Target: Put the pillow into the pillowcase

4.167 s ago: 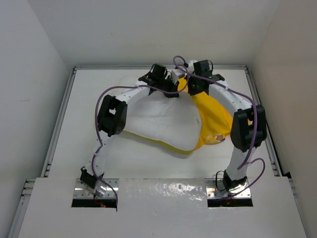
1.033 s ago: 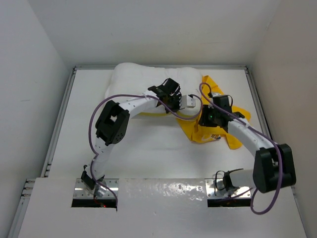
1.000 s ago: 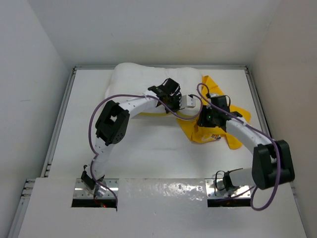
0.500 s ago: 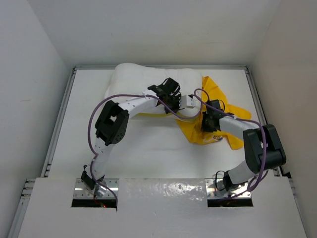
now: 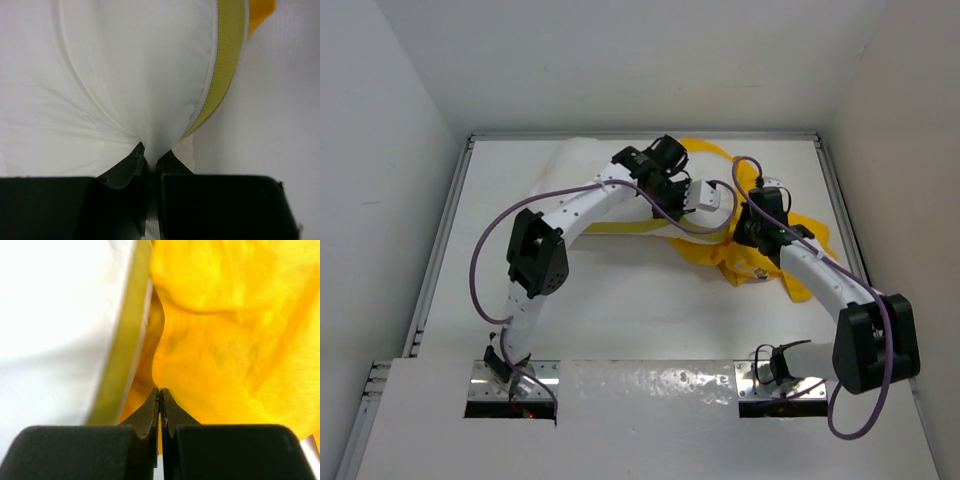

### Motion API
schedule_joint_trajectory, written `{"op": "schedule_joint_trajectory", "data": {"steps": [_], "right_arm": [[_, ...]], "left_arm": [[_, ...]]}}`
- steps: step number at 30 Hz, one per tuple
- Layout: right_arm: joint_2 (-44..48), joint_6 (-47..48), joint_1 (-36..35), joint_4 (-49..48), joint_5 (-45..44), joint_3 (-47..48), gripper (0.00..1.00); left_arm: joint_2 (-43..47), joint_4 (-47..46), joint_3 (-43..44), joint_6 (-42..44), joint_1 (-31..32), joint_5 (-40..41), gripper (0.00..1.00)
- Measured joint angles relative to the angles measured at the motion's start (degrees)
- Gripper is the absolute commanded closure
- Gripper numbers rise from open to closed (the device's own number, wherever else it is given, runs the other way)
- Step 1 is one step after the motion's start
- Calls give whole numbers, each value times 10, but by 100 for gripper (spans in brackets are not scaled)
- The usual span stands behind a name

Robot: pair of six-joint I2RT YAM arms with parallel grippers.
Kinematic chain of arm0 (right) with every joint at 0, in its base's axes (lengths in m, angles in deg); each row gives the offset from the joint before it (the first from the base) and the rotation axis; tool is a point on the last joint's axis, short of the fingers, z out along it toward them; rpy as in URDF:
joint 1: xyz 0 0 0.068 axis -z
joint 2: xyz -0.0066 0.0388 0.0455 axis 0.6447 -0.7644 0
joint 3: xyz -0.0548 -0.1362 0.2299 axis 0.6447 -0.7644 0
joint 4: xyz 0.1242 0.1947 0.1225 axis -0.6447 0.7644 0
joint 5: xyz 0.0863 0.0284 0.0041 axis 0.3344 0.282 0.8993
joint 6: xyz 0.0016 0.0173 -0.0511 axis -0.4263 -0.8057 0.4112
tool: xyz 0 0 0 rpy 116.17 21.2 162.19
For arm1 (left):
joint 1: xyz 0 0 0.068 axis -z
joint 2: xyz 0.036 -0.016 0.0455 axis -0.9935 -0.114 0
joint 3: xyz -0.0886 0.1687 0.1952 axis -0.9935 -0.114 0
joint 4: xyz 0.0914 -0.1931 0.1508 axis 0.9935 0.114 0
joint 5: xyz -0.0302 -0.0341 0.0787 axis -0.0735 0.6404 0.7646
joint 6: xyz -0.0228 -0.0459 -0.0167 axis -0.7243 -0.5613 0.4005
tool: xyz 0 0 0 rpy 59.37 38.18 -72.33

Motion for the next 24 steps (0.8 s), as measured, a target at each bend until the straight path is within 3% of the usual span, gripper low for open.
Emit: {"op": "schedule_joint_trajectory", "data": {"steps": [6,15,24], "right_arm": [[25,-14,-8,10,-1,1,100],[145,-19,-49,80,8,-9,100],[214,-13,-60,121,95,-75,100]], "left_arm": [[26,27,-7,-3,38,-12,100],[46,-174,-244,-52,74,49,100],[40,-244,-242,-123,72,38,100]]}}
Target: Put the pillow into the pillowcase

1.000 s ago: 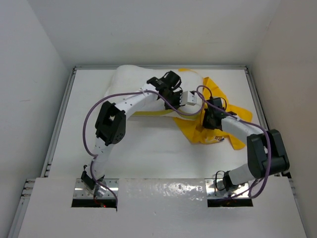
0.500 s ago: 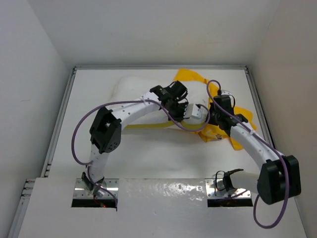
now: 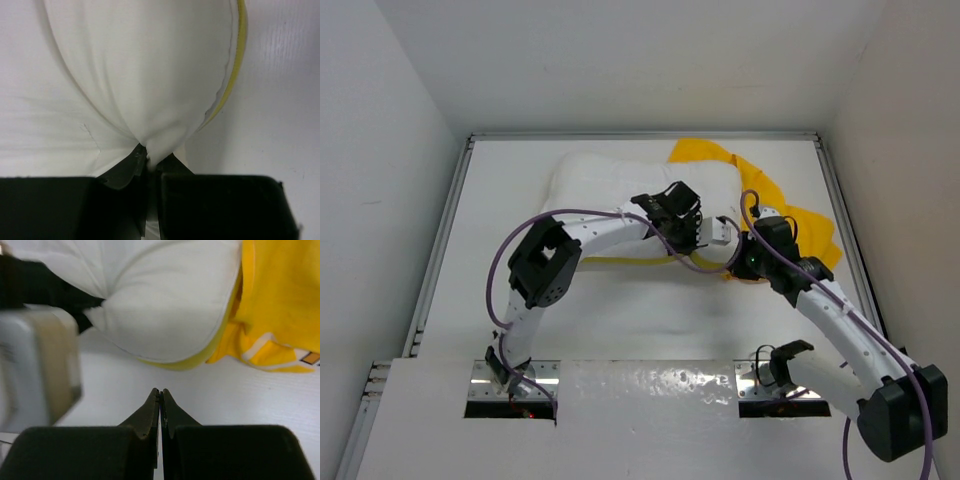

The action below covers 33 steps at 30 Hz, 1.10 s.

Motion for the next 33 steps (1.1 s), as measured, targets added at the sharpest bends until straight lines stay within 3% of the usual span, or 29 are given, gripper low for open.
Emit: {"op": "schedule_joint_trajectory", "data": {"steps": [2,3,4,5,6,7,9,11,12,13,16,17,18,19,23,28,33], "right_arm": [[1,-2,0,15,-5,-6,96],[1,-3,0,22,-11,-6,74],[0,-6,0,27,-16,-4,60],[-5,-3,2,38,-24,5,49],[-16,0,5,48,-28,23,42],[-34,4,10,65,-35,49,35],[-70,14,34,81,-42,101,35],[-127,27,76,83,-43,192,57],[-145,30,94,76,-42,220,74],[-166,30,114,69,-45,250,98],[-229,33,152,53,-71,318,99],[-252,36,158,50,-79,338,86],[-278,38,160,45,-88,358,79],[-306,43,160,48,-94,380,73],[-424,59,159,28,-102,457,27],[-543,73,159,16,-85,520,5],[-667,75,159,7,-79,615,1]], "left_arm": [[-1,2,5,-11,-1,-4,100],[-1,5,10,-13,-1,-6,100],[-1,9,16,-12,-1,-7,98],[-1,13,22,-10,-1,-9,86],[-1,17,26,-6,-1,-11,48],[-1,28,33,2,-2,-17,36],[-1,58,52,8,-8,-32,13],[-2,89,83,-3,-19,-45,10],[-2,99,100,-9,-26,-57,9],[-2,110,122,-19,-34,-71,9],[-2,120,186,-53,-64,-115,15],[-2,118,207,-68,-77,-128,19],[-1,113,221,-80,-87,-137,27],[0,105,233,-103,-99,-143,27],[-9,66,264,-186,-145,-143,14],[-68,26,313,-268,-215,-109,11],[-95,17,287,-274,-295,-32,8]]}}
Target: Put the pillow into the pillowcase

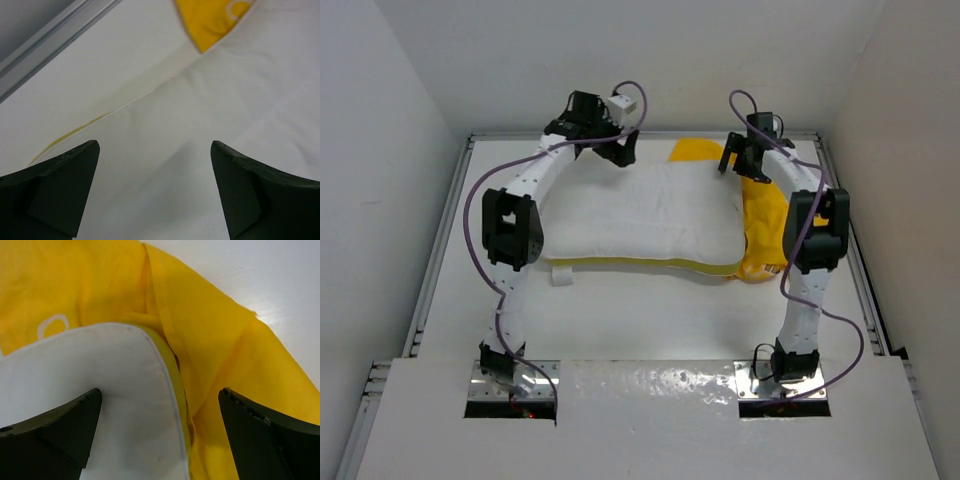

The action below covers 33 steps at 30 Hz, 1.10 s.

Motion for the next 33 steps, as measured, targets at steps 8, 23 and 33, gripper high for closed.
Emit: {"op": "schedule_joint_trajectory", "data": {"steps": [8,23,33], "right_arm": [[-100,-13,1,-40,71,52,38],[40,10,-146,-223,209,-223,92],[89,4,-161,-176,235,-259,39]], "left_arm": [[1,-3,-28,18,-63,36,8],[120,152,-68,206,-49,-33,10],[85,322,-79,395,27,-154,0]]}}
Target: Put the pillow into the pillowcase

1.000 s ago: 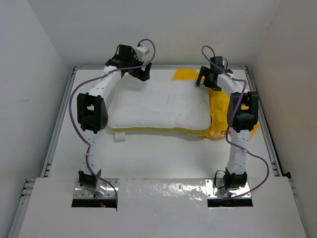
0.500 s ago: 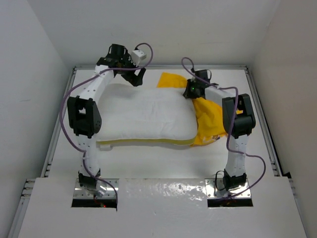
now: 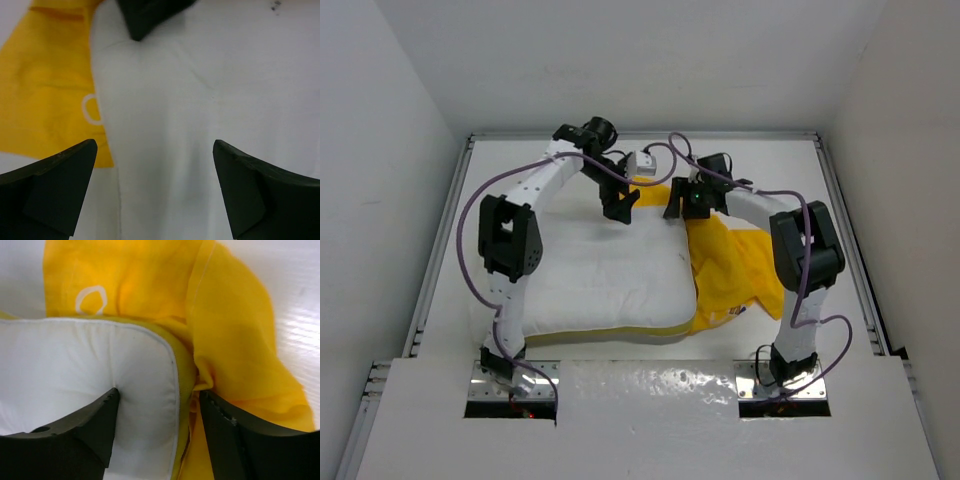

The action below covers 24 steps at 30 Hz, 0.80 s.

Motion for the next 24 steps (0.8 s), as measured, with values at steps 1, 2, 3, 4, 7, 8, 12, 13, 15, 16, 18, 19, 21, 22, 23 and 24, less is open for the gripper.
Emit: {"op": "schedule_joint_trajectory", "data": {"steps": [1,2,3,4,7,8,12,13,15,16,18,19,21,22,23,24], "right_arm": [[1,-1,2,12,-6,12,41],[3,-4,5,21,-14,22,43],[8,-8,8,29,-22,30,46],[13,-13,9,36,-30,37,55],[19,-32,15,46,-67,57,69],[19,-38,16,51,-80,64,71],[-1,-57,22,74,-123,96,67],[-10,-59,23,75,-129,104,64],[-29,-63,22,74,-138,111,58],[-37,-63,22,74,-140,111,55],[-52,-65,21,75,-143,111,53],[-59,-67,20,75,-144,112,53],[-77,-69,19,75,-143,120,59],[-93,-71,18,81,-140,134,62],[-103,-71,18,81,-138,143,67],[-116,-73,18,81,-137,155,73]], "left_arm": [[-12,13,2,11,2,-10,0],[-28,29,6,21,3,-21,0],[-45,43,11,31,4,-29,0],[-60,50,12,38,5,-35,0],[-85,50,-6,45,10,-37,0],[-85,44,-18,42,12,-35,0],[-85,-13,-45,1,22,-17,17],[-85,-22,-46,-8,22,-14,26],[-85,-28,-46,-18,22,-14,54],[-85,-25,-46,-15,22,-15,60],[-85,-17,-46,-8,22,-19,78],[-85,-13,-46,-5,22,-23,85],[-85,-10,-48,-6,22,-26,100],[-84,-11,-51,-10,22,-27,100],[-84,-13,-52,-14,22,-28,100],[-84,-15,-52,-18,22,-29,100]]}}
